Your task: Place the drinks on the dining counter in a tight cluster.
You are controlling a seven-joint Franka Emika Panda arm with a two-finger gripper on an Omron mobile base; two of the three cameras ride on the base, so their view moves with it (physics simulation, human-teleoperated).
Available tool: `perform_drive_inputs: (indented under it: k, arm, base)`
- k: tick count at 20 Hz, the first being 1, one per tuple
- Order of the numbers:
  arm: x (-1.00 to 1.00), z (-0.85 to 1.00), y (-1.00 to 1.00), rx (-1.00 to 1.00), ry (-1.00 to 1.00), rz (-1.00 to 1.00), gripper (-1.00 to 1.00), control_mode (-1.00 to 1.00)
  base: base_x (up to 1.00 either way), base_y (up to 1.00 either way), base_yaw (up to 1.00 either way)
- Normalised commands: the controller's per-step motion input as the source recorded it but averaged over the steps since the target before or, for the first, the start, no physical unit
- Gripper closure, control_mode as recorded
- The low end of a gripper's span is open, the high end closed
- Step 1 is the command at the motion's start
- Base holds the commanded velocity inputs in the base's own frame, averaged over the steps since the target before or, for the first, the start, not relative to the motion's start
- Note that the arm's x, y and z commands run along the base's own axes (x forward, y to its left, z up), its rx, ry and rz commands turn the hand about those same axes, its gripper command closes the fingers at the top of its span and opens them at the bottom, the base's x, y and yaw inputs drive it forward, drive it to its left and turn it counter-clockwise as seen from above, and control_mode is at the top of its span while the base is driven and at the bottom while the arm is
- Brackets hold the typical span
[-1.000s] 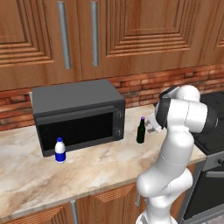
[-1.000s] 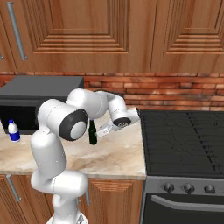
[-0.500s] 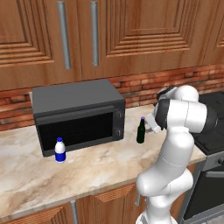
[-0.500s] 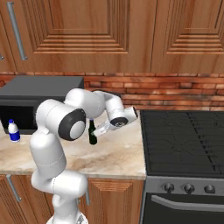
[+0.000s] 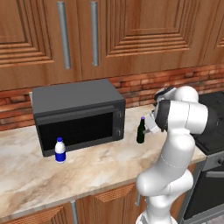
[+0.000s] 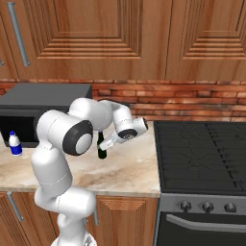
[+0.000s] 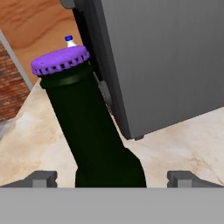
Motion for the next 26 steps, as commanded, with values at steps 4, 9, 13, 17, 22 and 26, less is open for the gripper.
perform_drive_inputs:
  k: [4,9,13,17,22,26]
  arm:
    - [0.00,0.00,0.01,0.00,0.00,0.01,-1.00,-1.00]
    - [0.00,0.00,0.00,0.00,0.00,0.00,1.00,-1.00]
    - [0.00,0.00,0.00,0.00,0.00,0.00,1.00,-1.00]
    - [0.00,0.00,0.00,0.00,0.02,0.00,1.00,-1.00]
    - [-0.23,0.10,0.00,0.00,0.00,0.00,1.00,-1.00]
    - [-0.27,0.46,0.01,0.00,0.00,-0.03,1.00,-1.00]
  base:
    - [0.00,0.00,0.00]
    - [0.00,0.00,0.00]
    - [0.00,0.00,0.00]
    - [0.00,0.00,0.00]
    - [0.00,0.00,0.00]
    - [0.00,0.00,0.00]
